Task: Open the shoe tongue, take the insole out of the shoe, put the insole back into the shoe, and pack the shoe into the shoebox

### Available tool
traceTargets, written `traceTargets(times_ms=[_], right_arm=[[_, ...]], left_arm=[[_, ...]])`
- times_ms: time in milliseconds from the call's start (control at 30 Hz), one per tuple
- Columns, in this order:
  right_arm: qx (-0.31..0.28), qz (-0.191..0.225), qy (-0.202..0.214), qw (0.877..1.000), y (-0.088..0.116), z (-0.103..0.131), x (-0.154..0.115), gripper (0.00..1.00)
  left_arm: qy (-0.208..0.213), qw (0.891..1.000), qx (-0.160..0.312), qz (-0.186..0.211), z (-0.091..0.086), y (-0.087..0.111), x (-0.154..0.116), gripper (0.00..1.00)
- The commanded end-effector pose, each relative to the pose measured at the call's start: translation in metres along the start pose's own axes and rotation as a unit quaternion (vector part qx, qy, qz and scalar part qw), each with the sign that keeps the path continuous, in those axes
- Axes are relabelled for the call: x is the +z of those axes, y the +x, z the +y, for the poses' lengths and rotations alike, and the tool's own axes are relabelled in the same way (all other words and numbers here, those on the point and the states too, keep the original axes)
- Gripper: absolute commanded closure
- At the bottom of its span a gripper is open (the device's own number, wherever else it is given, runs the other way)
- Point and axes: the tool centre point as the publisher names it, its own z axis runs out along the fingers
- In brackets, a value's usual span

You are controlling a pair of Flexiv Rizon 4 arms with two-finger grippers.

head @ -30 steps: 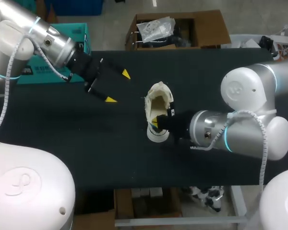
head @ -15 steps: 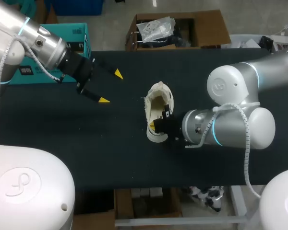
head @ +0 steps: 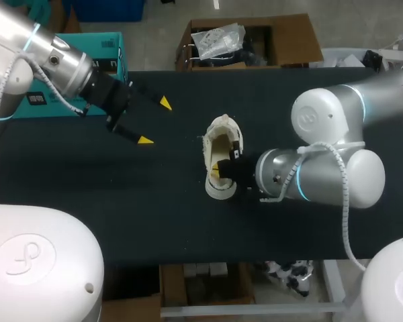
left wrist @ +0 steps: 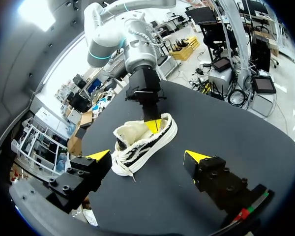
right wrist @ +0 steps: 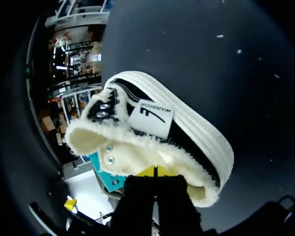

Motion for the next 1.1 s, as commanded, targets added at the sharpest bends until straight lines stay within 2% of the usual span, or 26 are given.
traceTargets(times_ms=[33, 67, 100, 200, 267, 300, 333, 433, 767, 800, 933, 1100], right_arm=[[0.000, 0.042, 0.016, 0.999, 0.005, 0.005, -0.045, 1.00], [0.000, 0.050, 0.025, 0.998, 0.006, 0.005, -0.048, 1.00], [0.002, 0.057, 0.033, 0.998, 0.008, 0.006, -0.051, 0.95], [0.005, 0.073, 0.051, 0.996, 0.013, 0.008, -0.060, 0.69], [0.003, 0.079, 0.065, 0.995, 0.016, 0.008, -0.066, 0.55], [0.004, 0.082, 0.069, 0.994, 0.018, 0.008, -0.070, 0.30], [0.004, 0.084, 0.078, 0.993, 0.021, 0.008, -0.073, 0.00], [0.007, 0.089, 0.117, 0.989, 0.032, 0.007, -0.087, 0.00], [0.007, 0.089, 0.117, 0.989, 0.032, 0.007, -0.087, 0.00], [-0.002, 0.094, 0.112, 0.989, 0.033, 0.009, -0.089, 0.00], [-0.009, 0.118, 0.149, 0.982, 0.037, 0.021, -0.097, 0.00], [-0.006, 0.119, 0.192, 0.974, 0.044, 0.039, -0.109, 0.00]], left_arm=[[-0.002, 1.000, -0.008, 0.004, -0.002, -0.002, 0.000, 0.00], [-0.001, 1.000, -0.013, 0.004, -0.003, -0.002, 0.001, 0.00], [0.000, 1.000, -0.019, 0.003, -0.002, -0.002, 0.001, 0.00], [0.000, 0.999, -0.034, 0.002, 0.000, -0.001, 0.001, 0.00], [-0.010, 0.999, -0.037, 0.012, 0.001, -0.001, 0.000, 0.00], [-0.023, 0.999, -0.037, 0.024, 0.001, -0.001, 0.000, 0.00], [-0.023, 0.999, -0.037, 0.024, 0.001, -0.001, 0.000, 0.00], [-0.023, 0.999, -0.037, 0.024, 0.001, -0.001, 0.000, 0.00], [-0.023, 0.999, -0.037, 0.024, 0.001, -0.001, 0.000, 0.00], [-0.019, 0.998, -0.052, 0.024, -0.001, -0.004, -0.002, 0.00], [-0.030, 0.992, -0.120, 0.017, -0.010, -0.007, 0.002, 0.00], [-0.040, 0.976, -0.210, 0.035, -0.003, -0.005, -0.002, 0.00]])
